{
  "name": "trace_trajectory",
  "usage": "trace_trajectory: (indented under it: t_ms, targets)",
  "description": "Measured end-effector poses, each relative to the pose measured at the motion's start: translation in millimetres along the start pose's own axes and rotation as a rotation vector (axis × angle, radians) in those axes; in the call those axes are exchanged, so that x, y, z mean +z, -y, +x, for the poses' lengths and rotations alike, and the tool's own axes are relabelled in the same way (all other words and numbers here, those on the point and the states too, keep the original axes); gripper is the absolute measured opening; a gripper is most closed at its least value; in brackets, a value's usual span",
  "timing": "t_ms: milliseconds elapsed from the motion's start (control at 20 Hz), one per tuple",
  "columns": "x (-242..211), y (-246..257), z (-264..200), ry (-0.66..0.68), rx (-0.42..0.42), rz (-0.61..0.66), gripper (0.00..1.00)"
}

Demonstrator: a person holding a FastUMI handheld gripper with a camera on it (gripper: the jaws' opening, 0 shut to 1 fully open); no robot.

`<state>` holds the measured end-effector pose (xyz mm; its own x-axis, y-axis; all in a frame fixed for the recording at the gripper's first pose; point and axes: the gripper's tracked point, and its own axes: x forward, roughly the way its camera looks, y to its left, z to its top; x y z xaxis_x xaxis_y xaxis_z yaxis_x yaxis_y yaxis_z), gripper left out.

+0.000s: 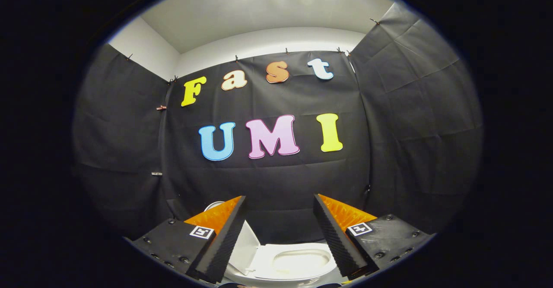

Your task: Open the toilet lid.

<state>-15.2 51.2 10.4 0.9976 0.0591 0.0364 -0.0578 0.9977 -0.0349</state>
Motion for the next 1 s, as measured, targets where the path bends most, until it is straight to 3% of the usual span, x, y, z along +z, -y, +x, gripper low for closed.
trace_trajectory:
  t_ms: [1000]
  targets:
    - [1.7,-16.2,1.2,0.013,0.021,-0.024,0.96]
